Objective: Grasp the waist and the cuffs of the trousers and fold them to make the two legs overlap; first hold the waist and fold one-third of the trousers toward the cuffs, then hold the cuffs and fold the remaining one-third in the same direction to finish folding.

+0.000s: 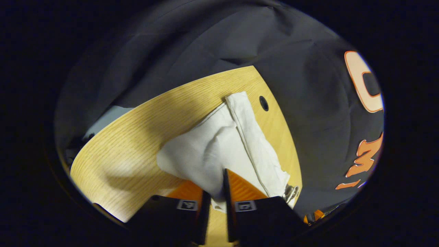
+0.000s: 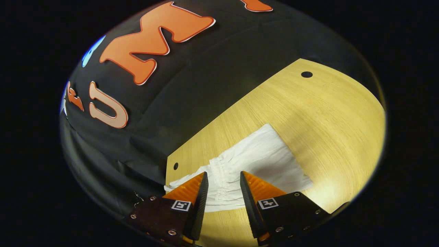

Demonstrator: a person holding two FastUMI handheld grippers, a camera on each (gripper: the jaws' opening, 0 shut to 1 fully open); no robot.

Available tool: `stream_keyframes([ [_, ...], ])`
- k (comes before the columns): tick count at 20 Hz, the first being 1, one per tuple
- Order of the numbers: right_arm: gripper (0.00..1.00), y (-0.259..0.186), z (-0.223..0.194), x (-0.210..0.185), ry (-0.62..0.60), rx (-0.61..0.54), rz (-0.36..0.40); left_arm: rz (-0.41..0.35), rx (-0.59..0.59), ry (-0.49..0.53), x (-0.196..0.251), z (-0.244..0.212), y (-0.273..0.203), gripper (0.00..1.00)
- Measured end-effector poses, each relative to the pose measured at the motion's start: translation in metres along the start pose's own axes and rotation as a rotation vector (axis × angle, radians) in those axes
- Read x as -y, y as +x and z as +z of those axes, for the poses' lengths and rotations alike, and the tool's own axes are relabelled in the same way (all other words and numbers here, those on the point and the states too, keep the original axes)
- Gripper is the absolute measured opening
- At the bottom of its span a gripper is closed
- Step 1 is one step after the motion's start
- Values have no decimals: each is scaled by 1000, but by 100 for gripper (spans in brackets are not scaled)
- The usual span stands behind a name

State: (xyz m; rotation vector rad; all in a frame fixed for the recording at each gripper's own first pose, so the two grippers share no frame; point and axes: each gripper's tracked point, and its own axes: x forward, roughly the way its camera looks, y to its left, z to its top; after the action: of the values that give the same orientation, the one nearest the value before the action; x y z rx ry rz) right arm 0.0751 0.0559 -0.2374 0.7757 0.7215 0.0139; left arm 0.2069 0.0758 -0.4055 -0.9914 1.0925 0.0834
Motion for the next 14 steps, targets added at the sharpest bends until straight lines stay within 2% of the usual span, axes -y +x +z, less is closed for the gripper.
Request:
stream_keyframes([
  [1, 58, -5, 4, 5, 2, 12, -6, -11, 3, -1, 5, -1, -3, 13],
  [2, 60, -9, 8, 10, 0, 23, -13, -15, 20, -1, 9, 4, -10, 13],
  [3, 65, -13, 12, 18, -3, 33, -18, -33, 32, 3, 18, 2, -2, 9],
  [4, 67, -17, 16, 25, -4, 40, -25, -48, 56, 12, 24, 5, -13, 9],
  [5, 75, -20, 20, 30, -1, 47, -24, -56, 77, 25, 30, 5, -18, 6],
  [7, 87, -27, 27, 39, -1, 64, -22, -68, 116, 58, 47, 6, -39, 6],
  [9, 93, -31, 32, 48, -14, 72, -20, -77, 147, 88, 67, 3, -54, 6],
  [14, 97, -46, 47, 71, -51, 82, -23, -134, 211, 144, 134, -8, -89, 6],
])
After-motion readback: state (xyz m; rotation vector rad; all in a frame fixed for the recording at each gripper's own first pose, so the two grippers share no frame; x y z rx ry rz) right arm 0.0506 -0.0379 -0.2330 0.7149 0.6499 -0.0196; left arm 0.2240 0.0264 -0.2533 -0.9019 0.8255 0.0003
